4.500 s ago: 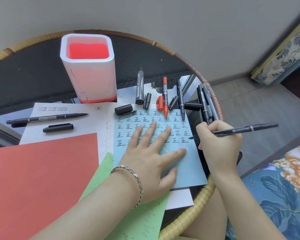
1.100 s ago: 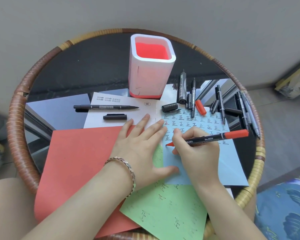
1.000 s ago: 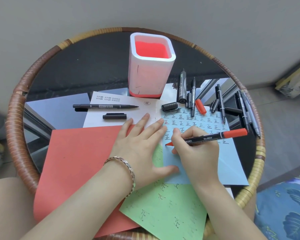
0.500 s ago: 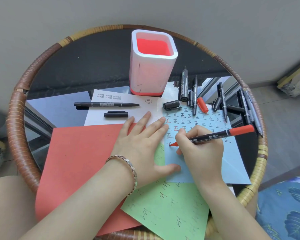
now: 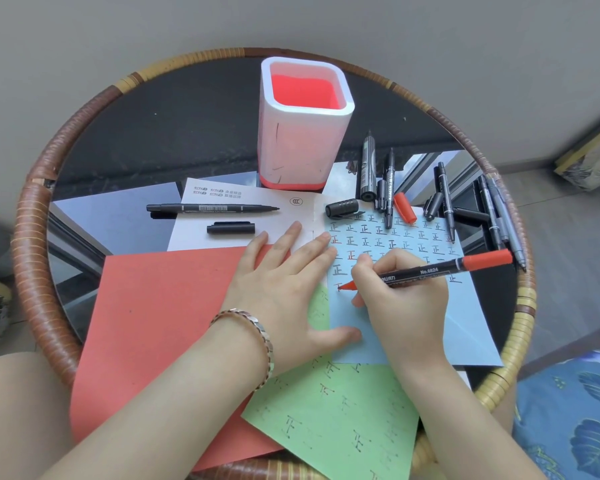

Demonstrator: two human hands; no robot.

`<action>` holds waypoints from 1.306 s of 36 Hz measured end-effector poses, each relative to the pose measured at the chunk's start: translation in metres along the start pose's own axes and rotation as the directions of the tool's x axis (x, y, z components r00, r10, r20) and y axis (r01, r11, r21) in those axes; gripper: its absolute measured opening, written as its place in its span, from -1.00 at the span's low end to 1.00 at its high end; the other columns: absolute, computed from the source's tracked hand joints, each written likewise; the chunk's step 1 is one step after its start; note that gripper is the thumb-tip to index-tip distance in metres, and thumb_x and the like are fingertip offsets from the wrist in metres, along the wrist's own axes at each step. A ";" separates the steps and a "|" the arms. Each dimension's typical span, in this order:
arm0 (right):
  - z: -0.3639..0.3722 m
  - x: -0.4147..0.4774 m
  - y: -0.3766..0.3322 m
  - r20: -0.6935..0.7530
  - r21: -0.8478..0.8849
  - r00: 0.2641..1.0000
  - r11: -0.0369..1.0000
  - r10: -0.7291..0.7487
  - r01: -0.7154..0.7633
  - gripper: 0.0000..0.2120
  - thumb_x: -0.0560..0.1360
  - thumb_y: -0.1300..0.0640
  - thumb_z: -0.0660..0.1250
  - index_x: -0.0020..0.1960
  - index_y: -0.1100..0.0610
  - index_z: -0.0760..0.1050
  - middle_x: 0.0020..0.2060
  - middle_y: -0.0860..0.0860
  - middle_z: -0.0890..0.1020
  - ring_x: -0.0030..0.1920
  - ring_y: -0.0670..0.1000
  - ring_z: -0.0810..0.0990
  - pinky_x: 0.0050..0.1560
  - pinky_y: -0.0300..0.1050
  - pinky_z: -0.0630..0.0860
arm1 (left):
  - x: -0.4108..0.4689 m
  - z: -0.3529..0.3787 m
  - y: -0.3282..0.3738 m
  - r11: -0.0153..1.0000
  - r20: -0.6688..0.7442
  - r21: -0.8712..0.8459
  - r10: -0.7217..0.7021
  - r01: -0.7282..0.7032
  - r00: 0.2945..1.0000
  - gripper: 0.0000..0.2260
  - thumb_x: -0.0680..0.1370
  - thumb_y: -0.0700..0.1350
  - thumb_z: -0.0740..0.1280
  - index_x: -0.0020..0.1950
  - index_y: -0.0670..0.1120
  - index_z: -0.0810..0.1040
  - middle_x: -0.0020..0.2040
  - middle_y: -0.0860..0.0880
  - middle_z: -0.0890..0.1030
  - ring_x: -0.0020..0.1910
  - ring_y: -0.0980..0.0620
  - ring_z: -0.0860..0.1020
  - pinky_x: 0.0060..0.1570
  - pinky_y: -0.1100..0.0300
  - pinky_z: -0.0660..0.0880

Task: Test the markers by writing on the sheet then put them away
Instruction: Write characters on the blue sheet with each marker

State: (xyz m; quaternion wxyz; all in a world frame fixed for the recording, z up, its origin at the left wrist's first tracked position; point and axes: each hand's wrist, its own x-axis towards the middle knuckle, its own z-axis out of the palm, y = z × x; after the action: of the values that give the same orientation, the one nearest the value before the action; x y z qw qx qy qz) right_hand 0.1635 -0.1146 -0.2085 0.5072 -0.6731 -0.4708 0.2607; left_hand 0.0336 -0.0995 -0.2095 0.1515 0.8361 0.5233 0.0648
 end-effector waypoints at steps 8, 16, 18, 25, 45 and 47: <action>0.000 0.000 0.002 0.018 -0.034 1.000 0.999 -0.009 0.010 -0.70 0.37 0.28 0.36 -0.50 0.25 0.37 -0.66 0.00 0.49 -0.61 -0.20 0.47 -0.42 -0.43 0.36 | 0.000 0.001 0.000 1.000 0.004 0.020 0.001 -0.001 1.000 -0.11 0.16 0.46 -0.20 0.46 0.17 -0.09 0.48 0.27 -0.15 0.44 0.16 -0.30 0.33 0.09 -0.40; 0.001 -0.001 0.001 0.037 -0.043 0.999 0.999 -0.021 0.022 -0.71 0.36 0.28 0.36 -0.50 0.28 0.38 -0.65 0.05 0.51 -0.61 -0.19 0.47 -0.43 -0.41 0.38 | 0.000 0.001 0.000 1.000 0.004 0.015 0.000 0.000 1.000 -0.11 0.16 0.46 -0.19 0.46 0.17 -0.08 0.48 0.28 -0.14 0.44 0.16 -0.29 0.33 0.09 -0.39; 0.000 -0.001 0.003 0.010 -0.058 1.000 0.998 -0.024 0.024 -0.70 0.34 0.20 0.37 -0.51 0.24 0.39 -0.67 0.05 0.49 -0.60 -0.11 0.47 -0.41 -0.36 0.39 | 0.000 0.001 0.000 1.000 0.006 0.008 -0.002 0.002 1.000 -0.11 0.16 0.46 -0.18 0.47 0.17 -0.06 0.48 0.28 -0.12 0.45 0.16 -0.29 0.34 0.08 -0.39; -0.004 0.002 0.006 -0.059 -0.075 0.998 0.997 0.010 -0.014 -0.70 0.35 0.28 0.34 -0.52 0.21 0.35 -0.70 -0.07 0.47 -0.61 -0.15 0.43 -0.42 -0.35 0.37 | 0.000 0.000 0.000 1.000 0.007 0.016 -0.005 0.004 1.000 -0.09 0.14 0.47 -0.19 0.47 0.17 -0.08 0.48 0.28 -0.13 0.45 0.16 -0.29 0.35 0.07 -0.36; -0.060 0.048 -0.001 0.229 -0.391 0.924 0.841 -0.305 0.374 -0.84 0.49 0.06 0.15 0.03 0.07 0.40 -0.11 0.01 0.54 -0.09 0.00 0.50 -0.19 -0.34 0.34 | 0.000 0.000 0.003 1.000 0.000 0.028 -0.012 0.012 1.000 -0.25 0.25 0.40 -0.22 0.43 0.23 0.04 0.49 0.24 -0.02 0.47 0.11 -0.21 0.37 0.01 -0.31; -0.070 0.069 -0.001 0.267 -0.544 0.862 0.671 -0.430 0.503 -0.90 0.50 0.18 0.24 -0.03 0.21 0.41 -0.21 0.05 0.50 -0.20 0.08 0.45 -0.22 -0.23 0.23 | 0.000 0.001 0.003 0.999 -0.002 0.044 -0.012 0.012 1.000 -0.25 0.25 0.40 -0.23 0.43 0.24 0.02 0.49 0.24 -0.03 0.46 0.11 -0.22 0.37 0.02 -0.31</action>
State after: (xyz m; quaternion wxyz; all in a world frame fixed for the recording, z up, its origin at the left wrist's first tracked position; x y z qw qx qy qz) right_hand 0.2499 -0.0834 -0.1743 0.2903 -0.6381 -0.7131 -0.0008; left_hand 0.0362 -0.1007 -0.2093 0.1330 0.8359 0.5299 0.0532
